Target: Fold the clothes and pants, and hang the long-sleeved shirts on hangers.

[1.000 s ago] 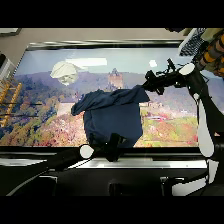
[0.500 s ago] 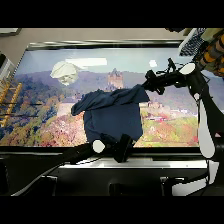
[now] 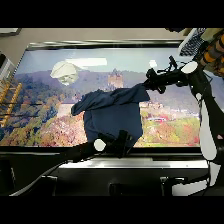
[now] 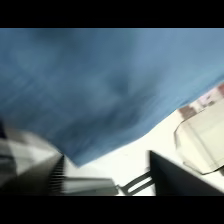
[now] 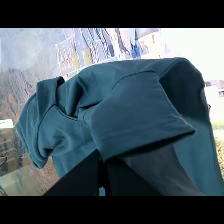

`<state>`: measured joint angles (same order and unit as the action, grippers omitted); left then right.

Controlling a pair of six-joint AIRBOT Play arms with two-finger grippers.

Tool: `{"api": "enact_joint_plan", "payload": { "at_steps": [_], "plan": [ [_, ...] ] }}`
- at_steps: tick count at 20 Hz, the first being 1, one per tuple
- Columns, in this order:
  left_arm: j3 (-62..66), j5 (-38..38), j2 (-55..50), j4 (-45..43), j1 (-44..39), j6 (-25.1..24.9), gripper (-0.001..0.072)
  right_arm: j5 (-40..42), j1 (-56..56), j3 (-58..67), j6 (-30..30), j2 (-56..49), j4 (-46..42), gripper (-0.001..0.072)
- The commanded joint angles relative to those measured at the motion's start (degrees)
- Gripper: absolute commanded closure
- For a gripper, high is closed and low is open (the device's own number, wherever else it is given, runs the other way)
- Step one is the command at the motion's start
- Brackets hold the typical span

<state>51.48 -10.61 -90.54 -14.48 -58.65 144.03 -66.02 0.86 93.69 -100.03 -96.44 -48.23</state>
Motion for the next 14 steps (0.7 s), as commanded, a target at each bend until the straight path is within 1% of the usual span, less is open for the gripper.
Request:
{"api": "enact_joint_plan", "payload": {
  "at_steps": [1,2,4,5,6,7,8,11,14],
  "plan": [
    [0.09,1.73,-0.46,-0.04,0.7,0.44,0.0366,-0.09,-0.07,0.04,0.0,0.94,-0.04,0.0679],
    [0.15,1.7,-0.52,-0.04,0.81,0.44,0.0475,-0.09,-0.04,0.04,0.0,1.2,-0.07,0.0679],
    [0.44,1.7,-0.5,-0.04,0.83,0.42,0.0658,-0.31,-0.07,0.04,0.0,1.66,-0.07,0.0679],
    [0.63,1.66,-0.42,-0.04,0.83,0.39,0.0689,-0.61,-0.04,0.04,0.0,1.79,-0.09,0.0679],
    [0.87,1.66,-0.09,-0.04,0.92,-0.02,0.0689,-1.05,-0.04,0.04,0.0,2.01,-0.11,0.0679],
    [1.01,1.49,0.5,-0.07,1.22,-1.44,0.069,-1.42,-0.04,0.04,0.0,2.25,-0.11,0.068],
    [1.14,1.27,1.51,-0.07,1.95,-4.59,0.069,-1.55,-0.04,0.04,0.0,2.73,-0.31,0.068],
    [1.27,-0.04,5.99,-0.09,6.1,-17.7,0.0691,0.76,0.02,0.04,0.0,5.29,-1.31,0.068],
    [1.29,-3.1,12.85,-0.09,13.46,-33.11,0.0691,7.61,0.02,0.04,0.0,10.32,-1.97,0.068]
  ]
}}
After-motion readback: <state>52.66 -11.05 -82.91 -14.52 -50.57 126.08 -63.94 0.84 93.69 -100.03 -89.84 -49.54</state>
